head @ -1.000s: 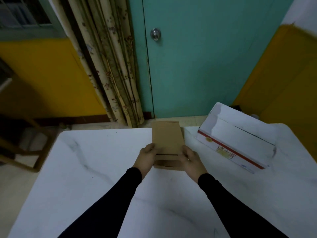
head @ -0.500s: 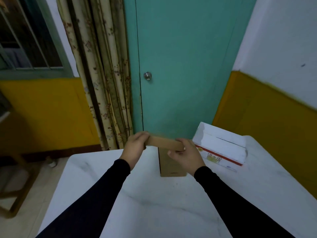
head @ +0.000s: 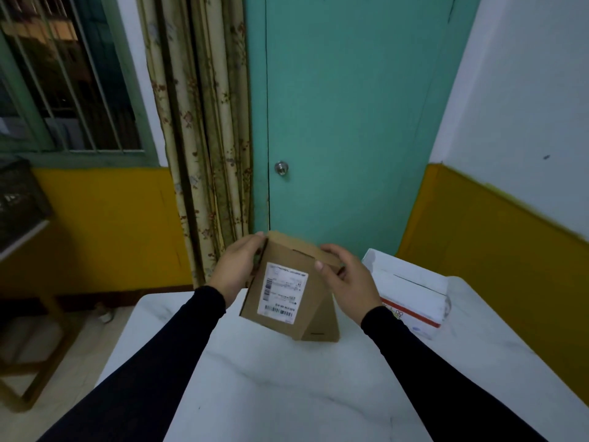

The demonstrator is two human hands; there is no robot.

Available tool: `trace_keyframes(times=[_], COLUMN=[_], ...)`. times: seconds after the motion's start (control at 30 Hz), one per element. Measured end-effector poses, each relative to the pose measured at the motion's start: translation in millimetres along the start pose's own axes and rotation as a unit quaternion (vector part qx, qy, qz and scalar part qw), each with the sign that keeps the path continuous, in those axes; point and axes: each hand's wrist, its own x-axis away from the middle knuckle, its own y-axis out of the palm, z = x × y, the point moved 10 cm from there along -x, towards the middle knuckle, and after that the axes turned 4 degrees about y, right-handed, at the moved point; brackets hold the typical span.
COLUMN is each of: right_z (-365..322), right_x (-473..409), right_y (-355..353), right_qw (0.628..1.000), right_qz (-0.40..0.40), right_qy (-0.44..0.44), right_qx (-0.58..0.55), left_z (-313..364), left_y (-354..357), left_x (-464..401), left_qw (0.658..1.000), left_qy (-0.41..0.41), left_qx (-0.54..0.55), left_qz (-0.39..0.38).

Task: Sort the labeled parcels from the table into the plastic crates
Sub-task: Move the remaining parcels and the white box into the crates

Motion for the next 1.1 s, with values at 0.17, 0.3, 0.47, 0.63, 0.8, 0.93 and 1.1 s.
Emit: trace_keyframes(times=[0.17, 0.3, 0.47, 0.63, 0.8, 0.93, 1.1], right_z=[12, 29, 43, 41, 35, 33, 38], right_x=[-9, -17, -24, -27, -21, -13, -3], right_y=[-41, -70, -78, -74, -72, -70, -50], right_qw=[0.997, 0.978, 0.957, 0.943, 0.941, 0.952, 0.969], right_qz=[0.046, 0.123, 0.158, 0.162, 0.158, 0.153, 0.075], right_qy=[0.028, 0.083, 0.127, 0.139, 0.137, 0.139, 0.185], right_qx=[-0.052, -0.149, -0.210, -0.254, -0.266, -0.224, -0.147], left_z=[9, 0, -1, 4, 17, 36, 67], left_y=[22, 25, 23, 23, 10, -3, -20], left_x=[11, 17, 19, 17, 2, -4, -9], left_qw=[0.999, 0.998, 0.998, 0.997, 0.999, 0.998, 0.997], left_qy=[0.019, -0.013, -0.020, -0.024, 0.012, 0.058, 0.077], left_qx=[-0.047, -0.061, -0.012, -0.005, 0.010, 0.028, -0.016], left_qz=[-0.016, -0.029, -0.060, -0.074, -0.047, 0.007, 0.024])
